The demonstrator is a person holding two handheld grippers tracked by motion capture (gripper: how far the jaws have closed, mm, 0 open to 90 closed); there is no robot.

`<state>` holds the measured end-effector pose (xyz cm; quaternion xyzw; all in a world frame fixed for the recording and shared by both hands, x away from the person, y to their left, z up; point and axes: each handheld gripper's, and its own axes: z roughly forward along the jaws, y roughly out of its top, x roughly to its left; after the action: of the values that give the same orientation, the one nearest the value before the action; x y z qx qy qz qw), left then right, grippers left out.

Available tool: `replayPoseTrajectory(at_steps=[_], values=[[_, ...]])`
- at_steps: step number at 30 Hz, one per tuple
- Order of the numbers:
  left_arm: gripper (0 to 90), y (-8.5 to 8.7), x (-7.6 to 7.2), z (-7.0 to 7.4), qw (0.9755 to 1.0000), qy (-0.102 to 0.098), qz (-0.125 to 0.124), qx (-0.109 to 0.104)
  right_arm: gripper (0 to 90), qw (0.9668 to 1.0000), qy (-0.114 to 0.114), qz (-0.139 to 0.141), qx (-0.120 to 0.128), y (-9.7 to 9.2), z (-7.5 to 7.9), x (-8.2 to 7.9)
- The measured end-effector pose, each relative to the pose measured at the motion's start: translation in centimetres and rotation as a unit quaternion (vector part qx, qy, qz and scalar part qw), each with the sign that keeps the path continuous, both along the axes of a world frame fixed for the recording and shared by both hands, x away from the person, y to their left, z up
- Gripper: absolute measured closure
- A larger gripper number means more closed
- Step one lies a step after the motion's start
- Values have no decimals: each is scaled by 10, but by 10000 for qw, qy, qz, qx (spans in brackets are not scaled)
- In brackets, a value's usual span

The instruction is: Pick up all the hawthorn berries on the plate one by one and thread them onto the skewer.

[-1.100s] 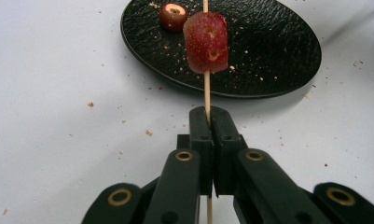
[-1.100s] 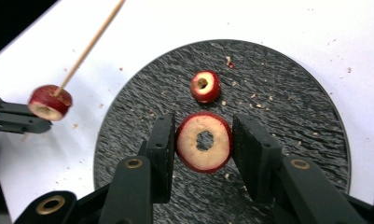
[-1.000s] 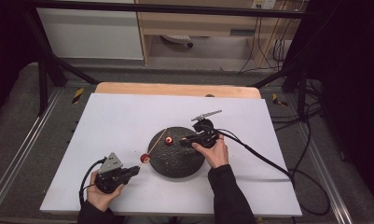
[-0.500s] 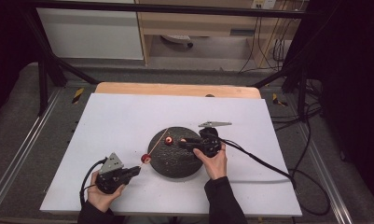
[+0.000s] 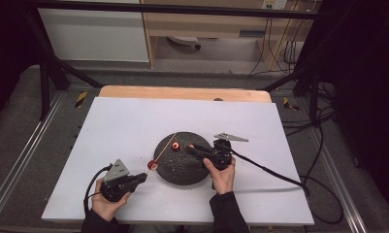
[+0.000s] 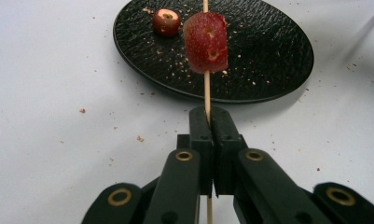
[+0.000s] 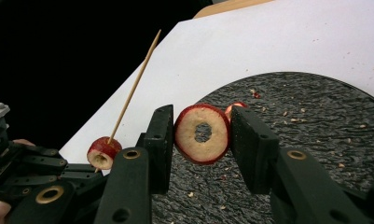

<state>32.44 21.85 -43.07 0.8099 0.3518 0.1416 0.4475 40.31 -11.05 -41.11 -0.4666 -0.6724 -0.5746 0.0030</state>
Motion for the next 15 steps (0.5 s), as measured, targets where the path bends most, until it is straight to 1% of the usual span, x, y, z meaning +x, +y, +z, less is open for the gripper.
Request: replayPoseTrajectory(at_steps=[3, 7, 12, 15], values=[[884, -1, 0, 0, 10000, -9, 2, -13, 613, 9997, -36, -127, 223, -1, -3, -3], [884, -2, -1, 0, 10000, -13, 5, -37, 614, 9986, -152, -283, 421, -1, -3, -5], [884, -3, -2, 1, 10000, -37, -4, -70, 614, 9956, -320, -477, 734, -1, 1, -6], [884, -5, -2, 1, 9999, -52, -3, -99, 614, 9937, -418, -572, 874, -2, 4, -6]])
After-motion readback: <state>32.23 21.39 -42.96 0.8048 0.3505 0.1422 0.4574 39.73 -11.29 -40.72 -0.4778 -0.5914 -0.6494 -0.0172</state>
